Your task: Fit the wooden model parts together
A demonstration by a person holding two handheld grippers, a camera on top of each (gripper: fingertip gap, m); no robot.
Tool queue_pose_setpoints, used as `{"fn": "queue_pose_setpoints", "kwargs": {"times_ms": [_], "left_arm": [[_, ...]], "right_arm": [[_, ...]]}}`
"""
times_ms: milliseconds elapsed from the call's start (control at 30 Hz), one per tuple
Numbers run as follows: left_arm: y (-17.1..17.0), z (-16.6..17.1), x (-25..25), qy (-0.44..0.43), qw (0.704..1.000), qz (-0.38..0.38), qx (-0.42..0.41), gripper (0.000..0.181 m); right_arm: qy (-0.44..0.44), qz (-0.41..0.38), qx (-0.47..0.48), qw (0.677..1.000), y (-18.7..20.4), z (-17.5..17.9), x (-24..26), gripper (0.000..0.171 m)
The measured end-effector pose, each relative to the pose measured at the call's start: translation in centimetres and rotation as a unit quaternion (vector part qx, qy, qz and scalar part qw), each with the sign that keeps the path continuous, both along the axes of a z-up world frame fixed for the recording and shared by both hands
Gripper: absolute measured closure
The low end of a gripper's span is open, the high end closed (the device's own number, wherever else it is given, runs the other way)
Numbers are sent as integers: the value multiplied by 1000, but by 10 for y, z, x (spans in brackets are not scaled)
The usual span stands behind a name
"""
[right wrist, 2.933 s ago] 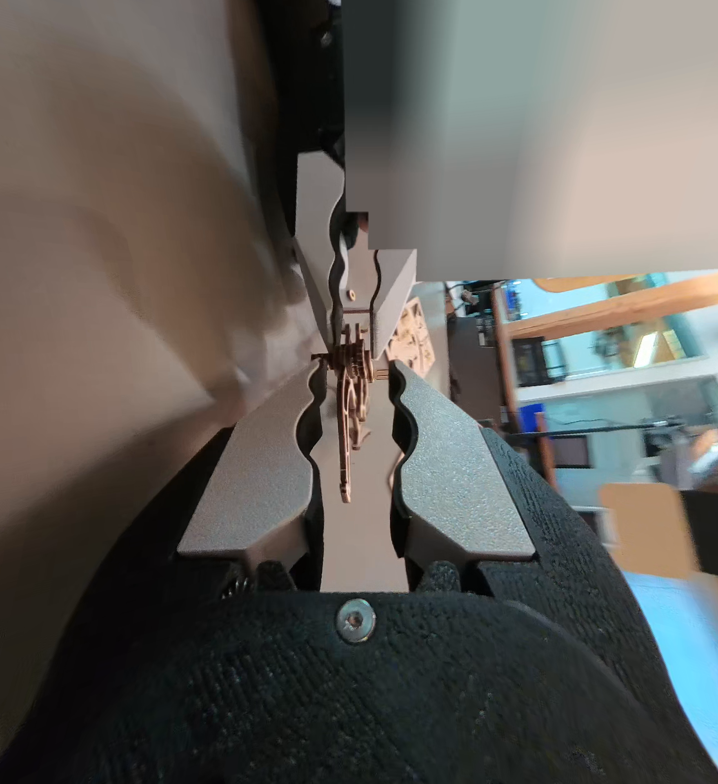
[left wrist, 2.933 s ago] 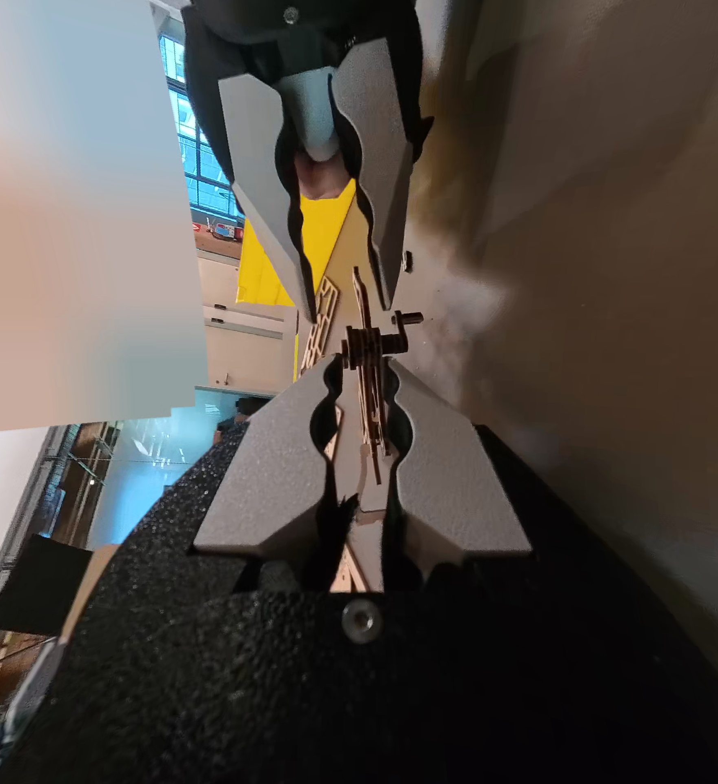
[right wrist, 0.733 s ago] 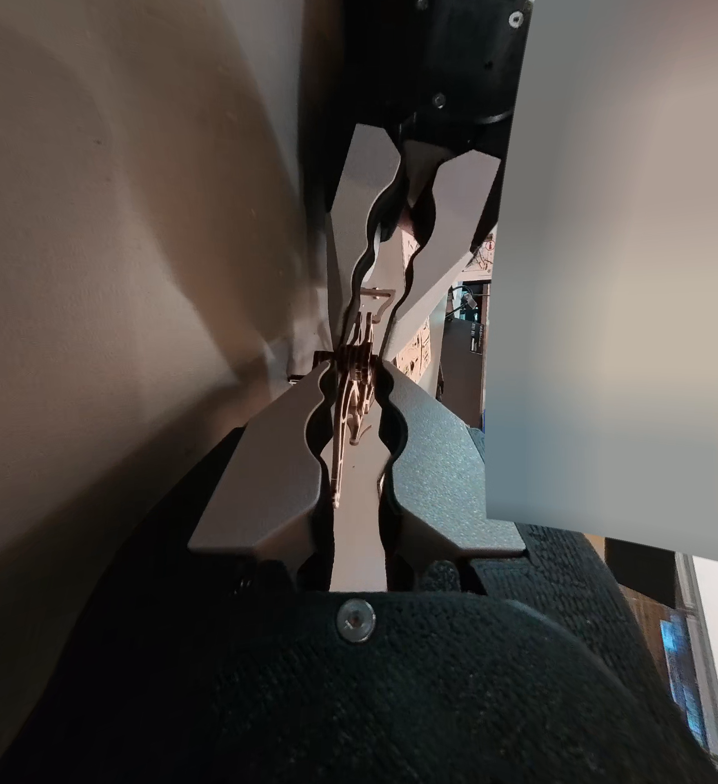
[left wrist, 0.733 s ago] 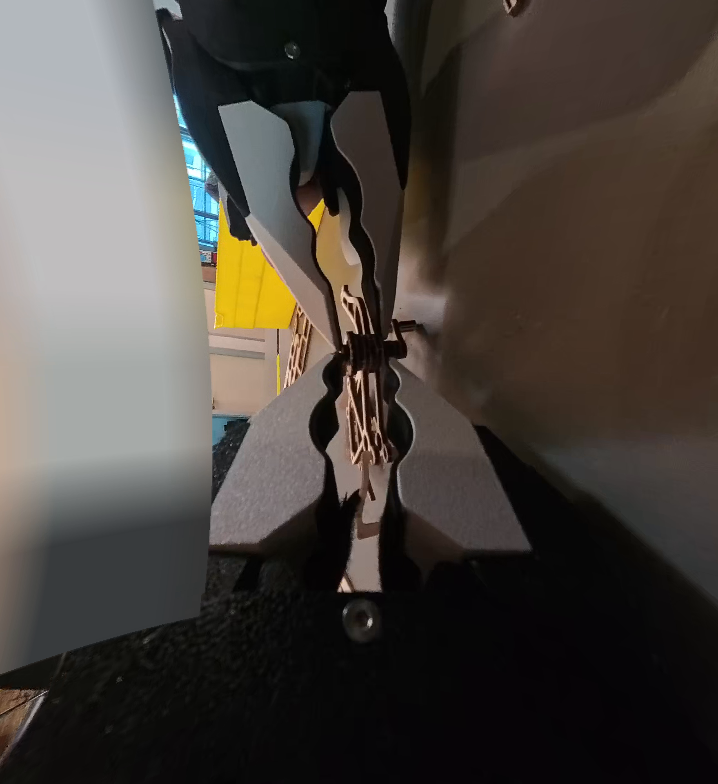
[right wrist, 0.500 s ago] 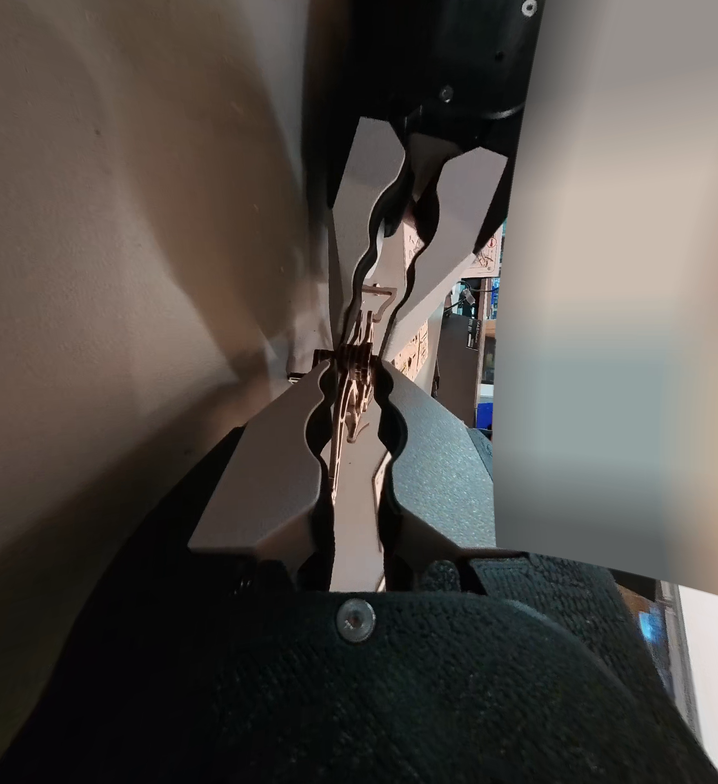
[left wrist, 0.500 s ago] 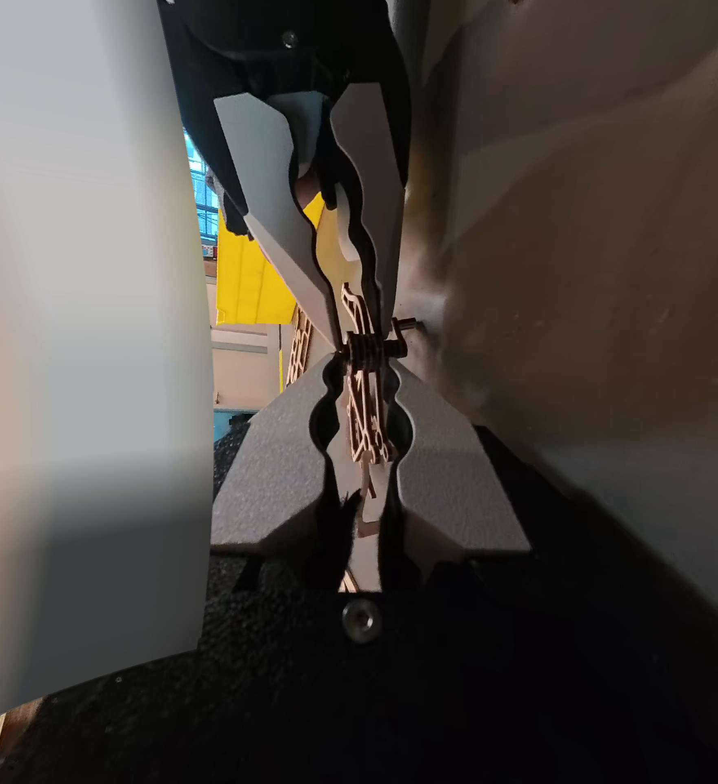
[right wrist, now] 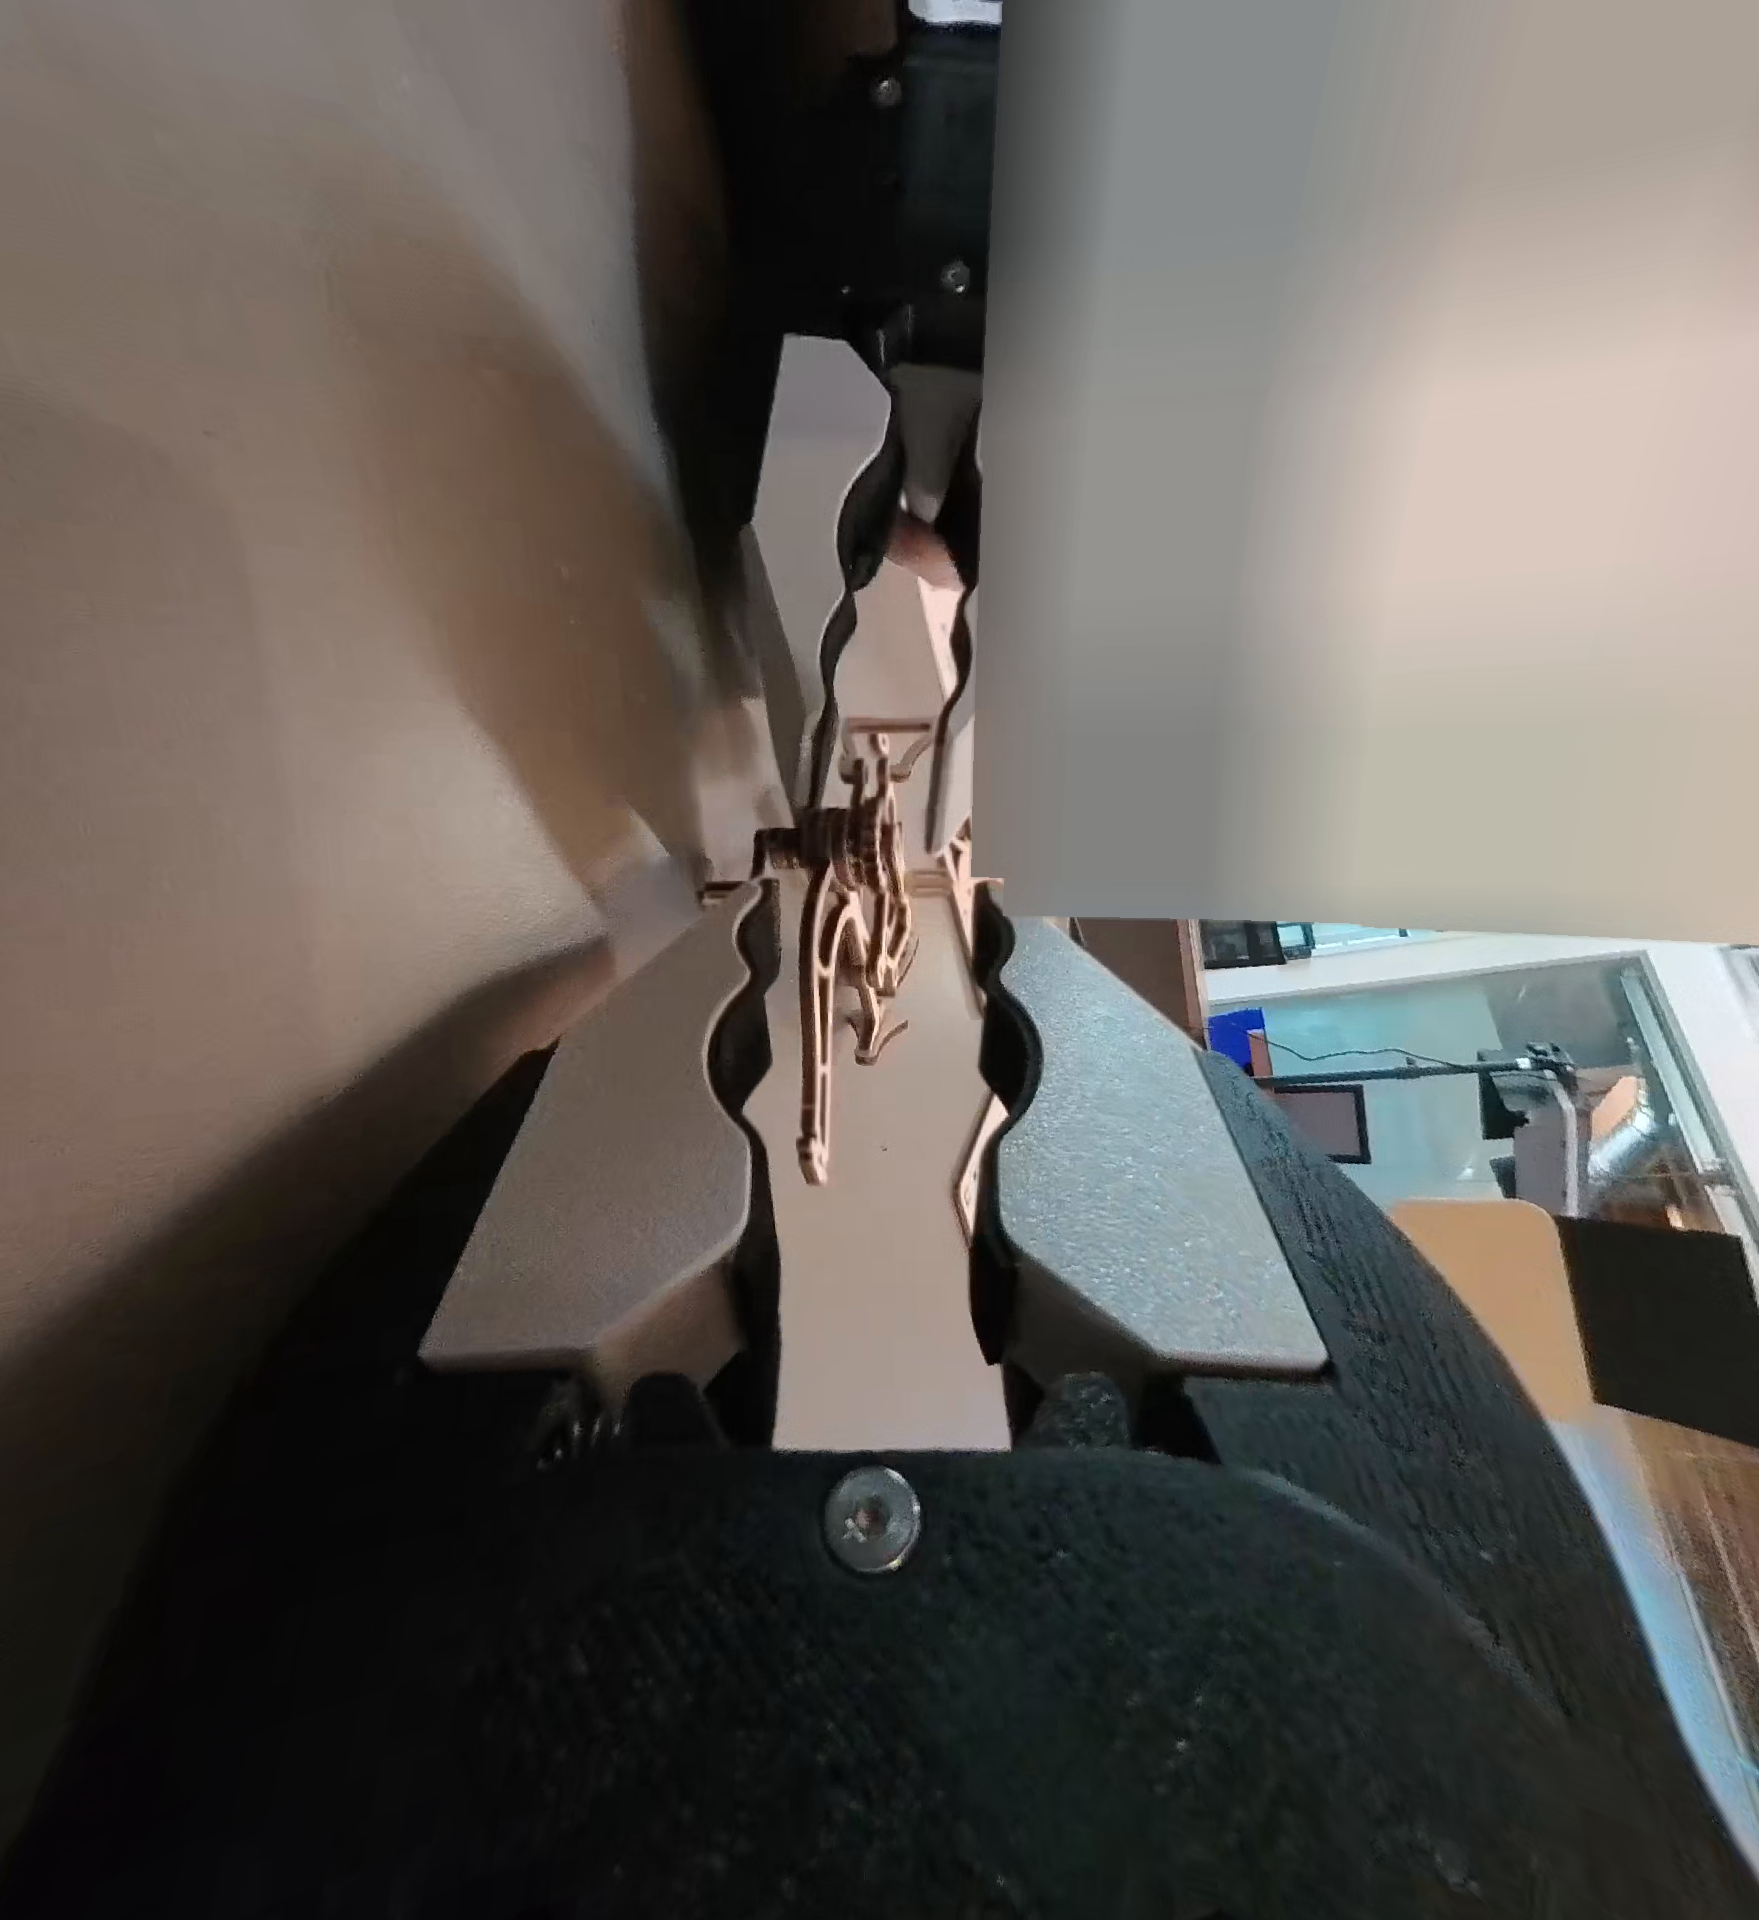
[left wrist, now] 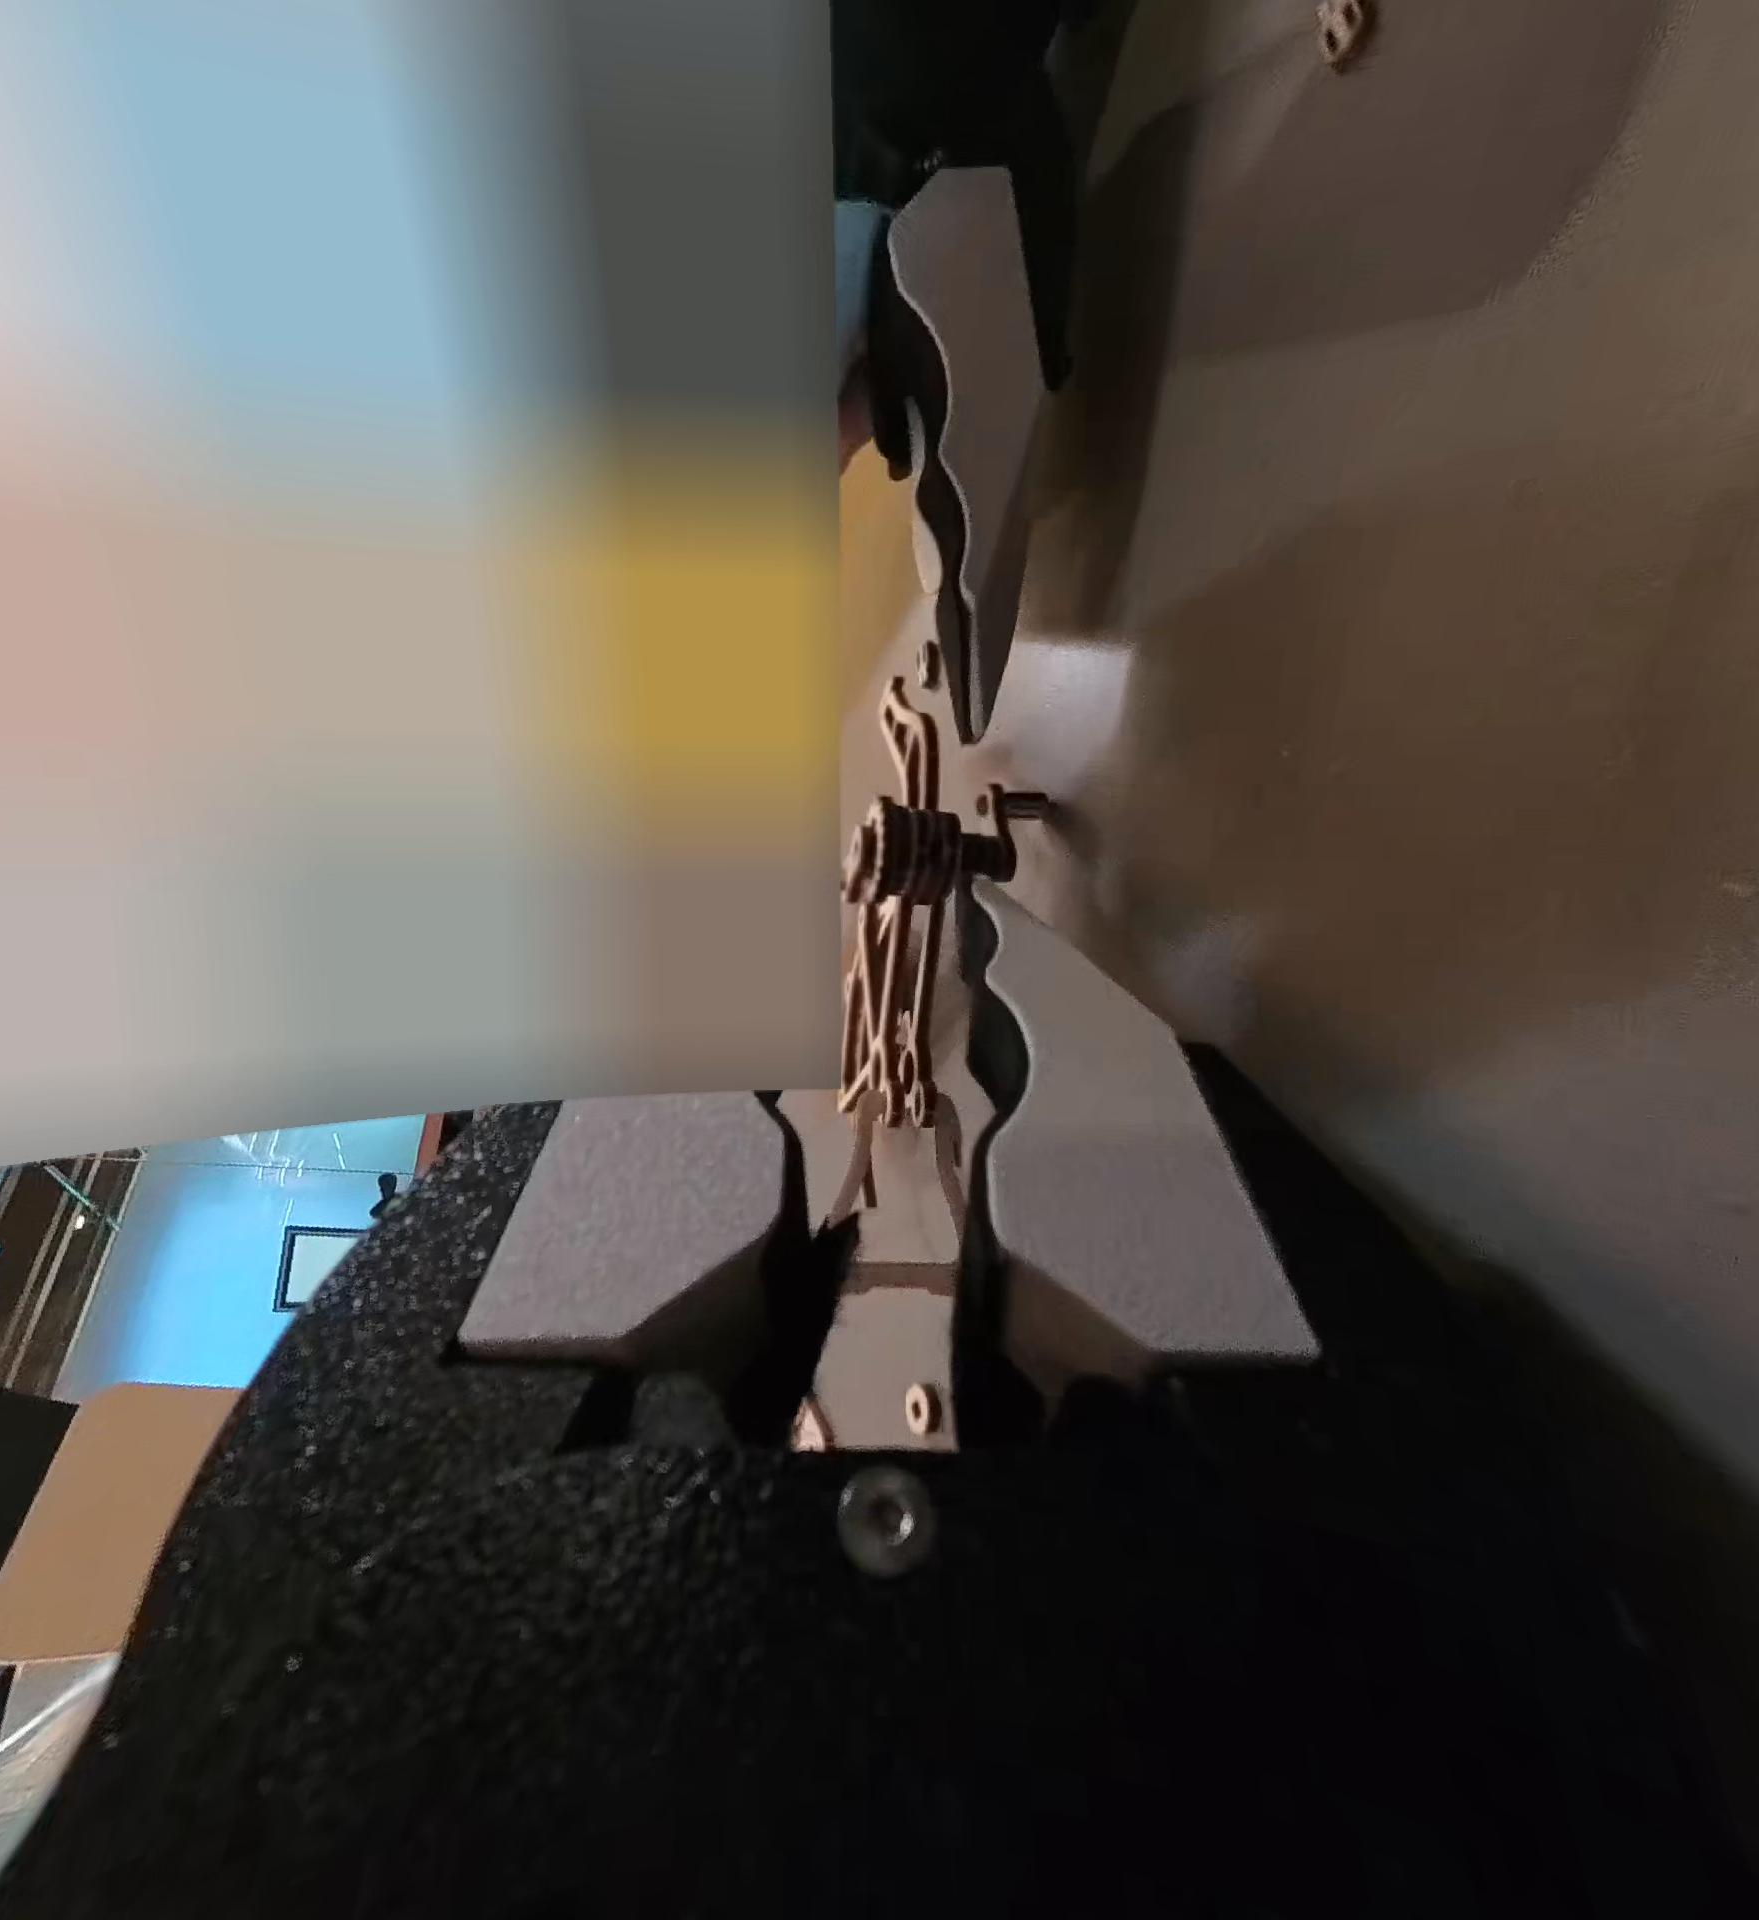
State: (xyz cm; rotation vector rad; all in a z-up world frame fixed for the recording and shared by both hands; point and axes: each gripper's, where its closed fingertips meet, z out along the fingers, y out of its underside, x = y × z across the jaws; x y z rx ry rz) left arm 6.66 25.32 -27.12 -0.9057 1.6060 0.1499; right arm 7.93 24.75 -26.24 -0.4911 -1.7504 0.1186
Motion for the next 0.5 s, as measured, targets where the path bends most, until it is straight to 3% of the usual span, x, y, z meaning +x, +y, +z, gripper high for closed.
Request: {"fn": "queue_pose_setpoints", "kwargs": {"times_ms": [33, 400, 500], "left_arm": [[-1, 1, -1, -3, 1000, 1, -3, 155], [2, 10, -11, -32, 999, 25, -7, 137], [6, 7, -20, -33, 998, 53, -21, 123]], "right_arm": [[9, 2, 2, 1000, 0, 1, 2, 134], [99, 21, 29, 994, -2, 22, 12, 131], [109, 26, 30, 993, -3, 25, 12, 129]]}}
